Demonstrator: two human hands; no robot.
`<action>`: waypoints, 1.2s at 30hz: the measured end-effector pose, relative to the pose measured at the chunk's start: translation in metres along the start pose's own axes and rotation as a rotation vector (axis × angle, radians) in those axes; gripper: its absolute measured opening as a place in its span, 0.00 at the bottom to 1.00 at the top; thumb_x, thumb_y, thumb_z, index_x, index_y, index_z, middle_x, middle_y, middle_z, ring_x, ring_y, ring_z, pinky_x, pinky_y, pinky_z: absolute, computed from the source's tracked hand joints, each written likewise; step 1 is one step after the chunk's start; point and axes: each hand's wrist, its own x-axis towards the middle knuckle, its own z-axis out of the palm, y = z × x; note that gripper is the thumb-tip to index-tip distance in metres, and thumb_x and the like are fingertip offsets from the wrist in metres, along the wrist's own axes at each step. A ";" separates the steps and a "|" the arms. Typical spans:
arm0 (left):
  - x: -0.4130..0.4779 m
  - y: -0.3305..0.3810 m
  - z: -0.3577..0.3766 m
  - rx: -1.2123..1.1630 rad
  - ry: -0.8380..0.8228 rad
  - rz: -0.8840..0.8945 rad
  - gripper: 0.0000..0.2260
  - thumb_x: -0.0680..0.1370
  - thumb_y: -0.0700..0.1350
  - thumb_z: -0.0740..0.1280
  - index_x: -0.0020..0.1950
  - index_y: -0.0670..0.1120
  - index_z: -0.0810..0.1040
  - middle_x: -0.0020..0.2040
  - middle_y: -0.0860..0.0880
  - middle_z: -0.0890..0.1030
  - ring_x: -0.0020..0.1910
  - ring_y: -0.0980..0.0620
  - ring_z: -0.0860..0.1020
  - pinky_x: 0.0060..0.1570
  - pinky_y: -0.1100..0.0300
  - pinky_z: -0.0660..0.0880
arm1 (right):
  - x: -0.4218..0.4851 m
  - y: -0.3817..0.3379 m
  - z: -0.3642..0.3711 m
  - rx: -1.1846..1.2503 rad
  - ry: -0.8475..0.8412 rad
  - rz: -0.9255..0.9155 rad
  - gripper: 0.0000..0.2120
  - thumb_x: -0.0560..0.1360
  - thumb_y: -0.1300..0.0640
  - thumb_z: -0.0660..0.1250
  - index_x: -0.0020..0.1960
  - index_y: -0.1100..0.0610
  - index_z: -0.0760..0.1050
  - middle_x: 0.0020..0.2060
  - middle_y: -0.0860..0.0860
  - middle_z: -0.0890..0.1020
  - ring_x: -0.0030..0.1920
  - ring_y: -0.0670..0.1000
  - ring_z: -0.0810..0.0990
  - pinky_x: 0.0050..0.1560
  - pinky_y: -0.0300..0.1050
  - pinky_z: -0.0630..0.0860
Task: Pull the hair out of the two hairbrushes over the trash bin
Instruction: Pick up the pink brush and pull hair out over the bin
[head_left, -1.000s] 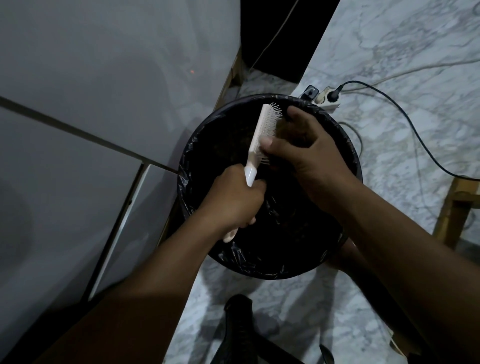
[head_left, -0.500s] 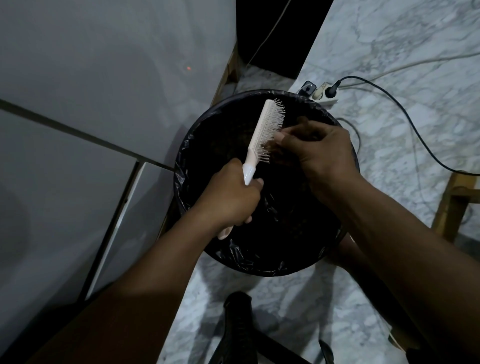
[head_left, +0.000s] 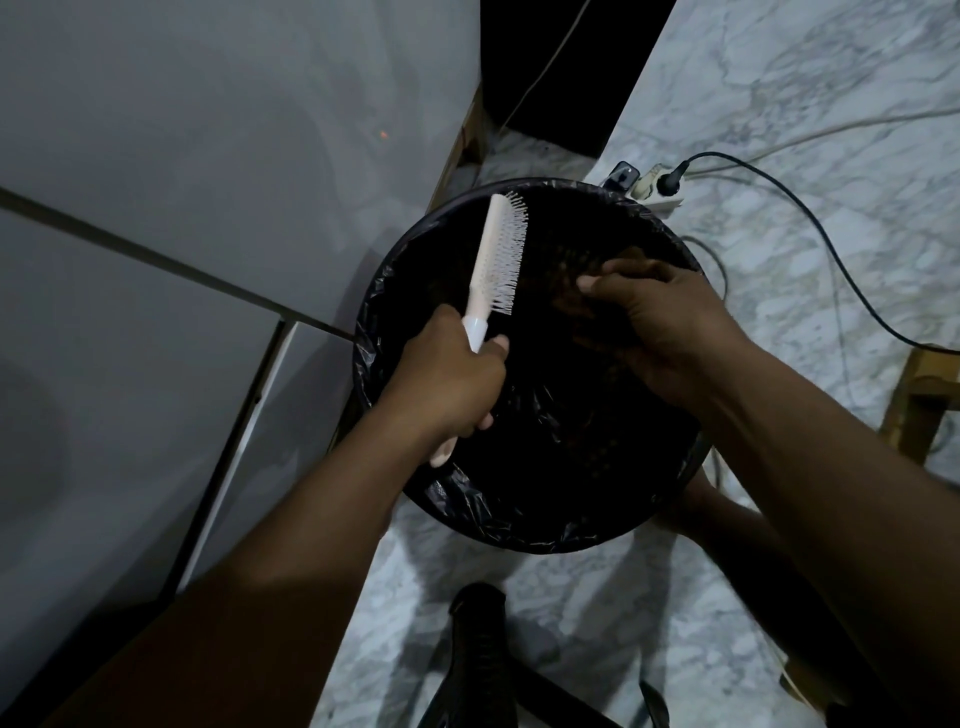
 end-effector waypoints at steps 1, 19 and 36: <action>-0.001 0.000 0.000 0.004 -0.007 -0.006 0.11 0.83 0.51 0.64 0.60 0.45 0.70 0.37 0.48 0.77 0.15 0.62 0.73 0.16 0.69 0.67 | 0.001 0.003 0.001 -0.057 -0.021 0.022 0.12 0.73 0.66 0.72 0.55 0.61 0.77 0.46 0.57 0.85 0.41 0.53 0.87 0.44 0.54 0.85; -0.007 0.009 0.004 -0.313 -0.448 -0.109 0.07 0.84 0.43 0.61 0.46 0.45 0.71 0.27 0.50 0.69 0.16 0.54 0.67 0.19 0.67 0.61 | 0.002 0.009 0.013 0.000 -0.257 0.006 0.12 0.76 0.48 0.70 0.53 0.56 0.81 0.46 0.52 0.86 0.46 0.51 0.84 0.52 0.47 0.78; -0.004 0.009 -0.004 -0.364 -0.491 -0.143 0.07 0.83 0.43 0.61 0.45 0.47 0.71 0.28 0.50 0.67 0.17 0.56 0.65 0.19 0.67 0.59 | 0.006 0.008 0.011 0.089 -0.171 -0.042 0.19 0.78 0.42 0.64 0.59 0.55 0.78 0.46 0.49 0.85 0.45 0.50 0.85 0.45 0.49 0.81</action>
